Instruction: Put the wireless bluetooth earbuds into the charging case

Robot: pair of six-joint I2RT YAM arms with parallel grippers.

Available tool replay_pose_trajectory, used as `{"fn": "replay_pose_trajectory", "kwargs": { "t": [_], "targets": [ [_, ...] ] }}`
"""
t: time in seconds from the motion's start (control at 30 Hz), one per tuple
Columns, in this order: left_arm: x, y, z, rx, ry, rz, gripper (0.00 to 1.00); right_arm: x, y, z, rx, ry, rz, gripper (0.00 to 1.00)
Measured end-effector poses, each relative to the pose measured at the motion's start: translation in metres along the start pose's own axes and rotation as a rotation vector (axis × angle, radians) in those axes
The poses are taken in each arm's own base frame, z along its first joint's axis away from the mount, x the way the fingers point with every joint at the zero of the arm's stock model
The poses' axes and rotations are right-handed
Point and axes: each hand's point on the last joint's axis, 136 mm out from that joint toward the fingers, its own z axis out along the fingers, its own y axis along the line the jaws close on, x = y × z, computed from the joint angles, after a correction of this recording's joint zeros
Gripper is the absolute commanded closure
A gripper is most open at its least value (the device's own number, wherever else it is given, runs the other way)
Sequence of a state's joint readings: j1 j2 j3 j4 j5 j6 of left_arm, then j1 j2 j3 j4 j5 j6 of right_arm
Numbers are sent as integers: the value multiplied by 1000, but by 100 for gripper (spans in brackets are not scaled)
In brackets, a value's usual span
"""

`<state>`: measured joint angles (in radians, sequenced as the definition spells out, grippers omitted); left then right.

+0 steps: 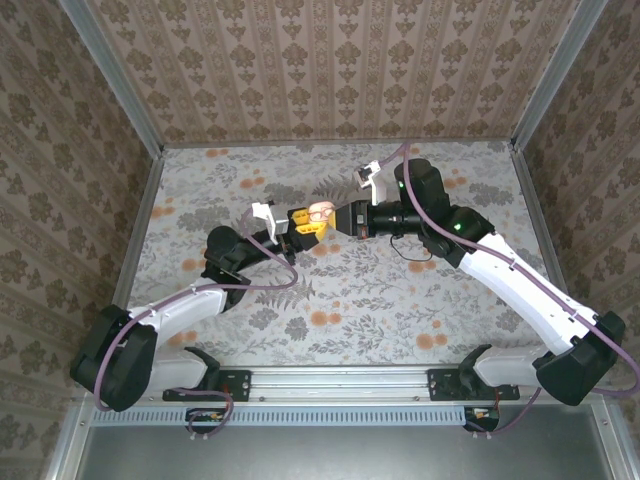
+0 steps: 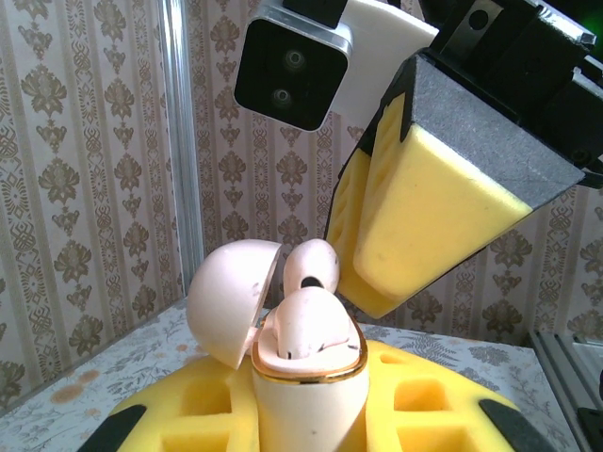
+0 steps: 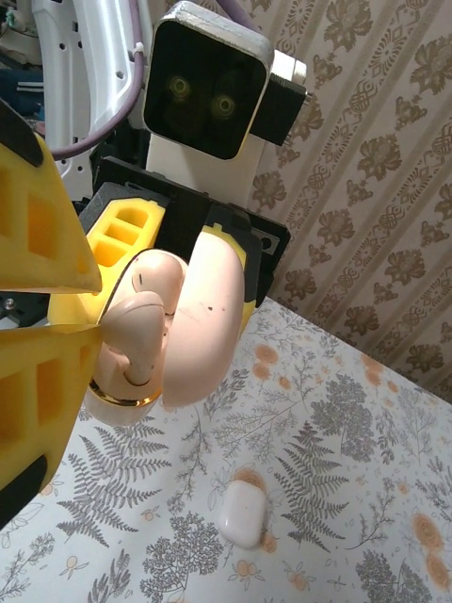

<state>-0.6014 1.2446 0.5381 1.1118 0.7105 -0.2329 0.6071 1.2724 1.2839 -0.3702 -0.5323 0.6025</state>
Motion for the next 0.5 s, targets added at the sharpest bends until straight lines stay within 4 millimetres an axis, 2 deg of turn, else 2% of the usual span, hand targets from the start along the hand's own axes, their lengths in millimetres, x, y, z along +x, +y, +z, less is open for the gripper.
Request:
{"fn": "replay_pose_trajectory", "kwargs": {
  "t": [0.33, 0.5],
  "targets": [
    [0, 0, 0, 1, 0, -1, 100, 5, 2, 1, -6, 23, -6, 84],
    [0, -1, 0, 5, 1, -1, 100, 6, 7, -7, -6, 47, -25, 85]
  ]
}}
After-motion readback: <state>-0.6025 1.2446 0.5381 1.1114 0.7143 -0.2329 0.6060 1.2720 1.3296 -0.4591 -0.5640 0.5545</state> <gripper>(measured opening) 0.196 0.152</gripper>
